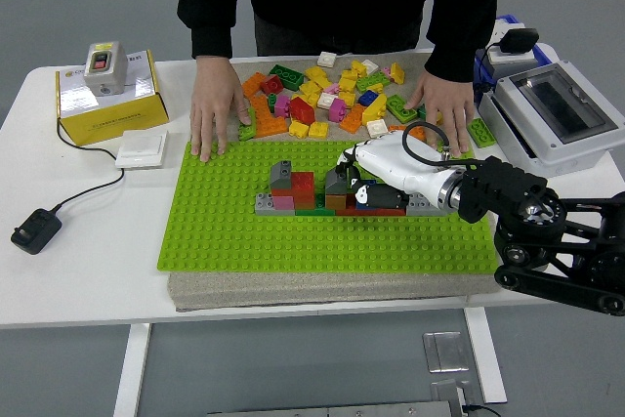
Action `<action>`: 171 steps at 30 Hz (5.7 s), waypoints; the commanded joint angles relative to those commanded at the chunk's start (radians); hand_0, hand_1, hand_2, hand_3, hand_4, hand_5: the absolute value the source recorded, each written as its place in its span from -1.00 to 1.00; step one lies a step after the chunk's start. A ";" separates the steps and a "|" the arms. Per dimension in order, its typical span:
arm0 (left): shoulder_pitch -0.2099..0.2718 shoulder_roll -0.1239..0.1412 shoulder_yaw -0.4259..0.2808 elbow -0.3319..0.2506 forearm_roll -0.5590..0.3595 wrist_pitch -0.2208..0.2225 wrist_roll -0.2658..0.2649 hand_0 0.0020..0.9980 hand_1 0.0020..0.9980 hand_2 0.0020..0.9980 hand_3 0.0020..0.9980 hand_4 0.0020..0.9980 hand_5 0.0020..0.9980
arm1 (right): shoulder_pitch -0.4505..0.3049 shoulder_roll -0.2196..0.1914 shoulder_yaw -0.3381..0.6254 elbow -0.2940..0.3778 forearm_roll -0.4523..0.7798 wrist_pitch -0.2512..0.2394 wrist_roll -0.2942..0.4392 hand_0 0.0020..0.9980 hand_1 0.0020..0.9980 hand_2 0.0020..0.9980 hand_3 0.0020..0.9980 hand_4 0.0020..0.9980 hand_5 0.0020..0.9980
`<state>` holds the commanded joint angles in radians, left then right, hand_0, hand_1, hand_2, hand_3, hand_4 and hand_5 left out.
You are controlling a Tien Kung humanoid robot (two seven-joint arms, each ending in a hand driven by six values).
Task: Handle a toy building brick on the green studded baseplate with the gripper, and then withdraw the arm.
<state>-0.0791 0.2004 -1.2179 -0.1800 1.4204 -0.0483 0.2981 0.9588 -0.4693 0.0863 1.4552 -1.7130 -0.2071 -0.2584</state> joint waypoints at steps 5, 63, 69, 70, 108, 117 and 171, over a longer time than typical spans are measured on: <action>-0.001 0.000 0.001 0.000 -0.001 0.001 -0.002 0.27 0.23 0.06 0.16 -0.76 0.37 | 0.001 0.003 -0.006 0.001 0.002 -0.001 0.002 -0.84 -0.72 0.44 0.40 -1.00 0.09; -0.001 -0.002 0.003 0.000 -0.008 0.006 -0.015 0.25 0.23 0.06 0.16 -0.73 0.38 | -0.022 0.000 0.000 0.009 0.004 -0.012 0.007 -0.84 -0.72 0.43 0.40 -0.93 0.09; -0.001 -0.002 0.003 0.000 -0.010 0.006 -0.014 0.25 0.23 0.06 0.16 -0.72 0.38 | -0.021 -0.005 0.012 0.012 0.006 -0.012 0.009 -0.84 -0.72 0.43 0.40 -0.92 0.09; -0.001 -0.002 0.003 0.000 -0.010 0.006 -0.014 0.25 0.23 0.06 0.16 -0.72 0.38 | -0.021 -0.008 0.016 0.013 0.007 -0.012 0.009 -0.84 -0.72 0.43 0.40 -0.92 0.09; -0.003 -0.001 0.002 0.000 -0.010 0.006 -0.017 0.23 0.23 0.06 0.16 -0.72 0.37 | -0.023 -0.003 0.000 0.004 0.035 -0.018 0.017 -0.85 -0.73 0.42 0.39 -0.88 0.09; -0.003 0.000 0.002 0.000 -0.009 0.007 -0.018 0.23 0.23 0.06 0.16 -0.72 0.38 | -0.025 -0.002 0.001 0.001 0.041 -0.020 0.019 -0.85 -0.73 0.42 0.39 -0.88 0.09; 0.027 -0.014 0.026 0.000 -0.050 0.031 -0.017 0.23 0.23 0.06 0.16 -0.73 0.37 | -0.727 0.083 1.071 -0.028 0.847 -0.112 0.606 -0.57 -0.19 0.42 0.38 -0.35 0.02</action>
<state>-0.0519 0.1868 -1.1921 -0.1800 1.3705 -0.0170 0.2810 0.2321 -0.3867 1.1577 1.4274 -0.8664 -0.3189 0.3473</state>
